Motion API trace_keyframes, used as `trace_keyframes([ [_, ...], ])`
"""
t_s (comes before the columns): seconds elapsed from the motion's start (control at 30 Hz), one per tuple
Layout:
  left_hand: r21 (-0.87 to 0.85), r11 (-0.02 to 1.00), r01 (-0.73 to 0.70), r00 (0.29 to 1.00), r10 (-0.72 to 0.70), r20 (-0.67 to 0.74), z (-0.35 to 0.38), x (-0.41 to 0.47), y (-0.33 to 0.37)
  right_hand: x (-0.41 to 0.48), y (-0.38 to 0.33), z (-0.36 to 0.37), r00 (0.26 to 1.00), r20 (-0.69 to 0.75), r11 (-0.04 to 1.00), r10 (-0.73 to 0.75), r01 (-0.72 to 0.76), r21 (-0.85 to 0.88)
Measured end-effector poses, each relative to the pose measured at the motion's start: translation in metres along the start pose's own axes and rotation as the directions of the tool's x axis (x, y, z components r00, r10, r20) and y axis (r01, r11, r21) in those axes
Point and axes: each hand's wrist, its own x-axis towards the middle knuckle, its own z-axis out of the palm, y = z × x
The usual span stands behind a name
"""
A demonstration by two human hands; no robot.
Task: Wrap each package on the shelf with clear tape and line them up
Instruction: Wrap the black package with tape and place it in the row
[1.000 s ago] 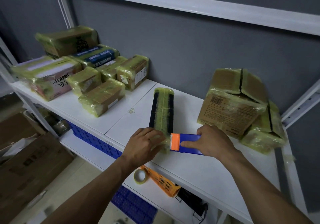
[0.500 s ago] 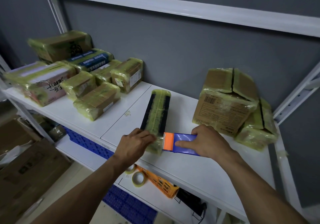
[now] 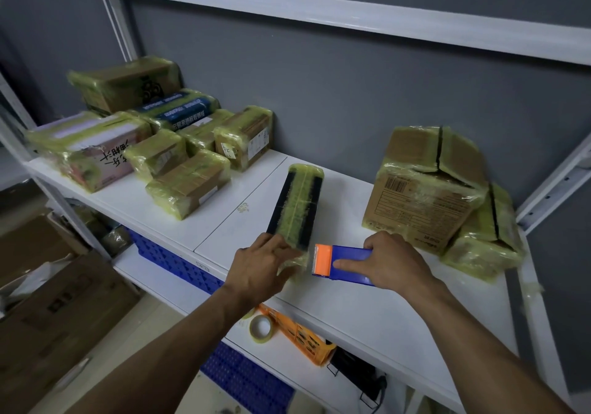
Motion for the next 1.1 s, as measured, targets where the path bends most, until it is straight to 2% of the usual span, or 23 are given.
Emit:
trace_keyframes([
  [0.23, 0.025, 0.999, -0.024, 0.998, 0.025, -0.054, -0.006, 0.005, -0.018, -0.004, 0.003, 0.002, 1.0, -0.019, 0.994, -0.01, 0.012, 0.109],
  [0.7, -0.112, 0.994, -0.013, 1.0, 0.015, 0.014, 0.003, 0.004, -0.038, -0.015, 0.014, -0.003, 1.0, -0.028, 1.0, 0.013, -0.013, 0.003],
  [0.9, -0.286, 0.954, 0.091, 0.996, -0.092, 0.009, 0.016, -0.001, -0.036, -0.007, 0.01, 0.012, 0.999, -0.018, 0.998, 0.034, -0.035, -0.055],
  [1.1, -0.423, 0.894, 0.149, 0.978, -0.198, -0.072, 0.019, -0.003, -0.022, 0.007, 0.001, 0.029, 0.998, -0.032, 0.993, 0.056, -0.059, -0.099],
])
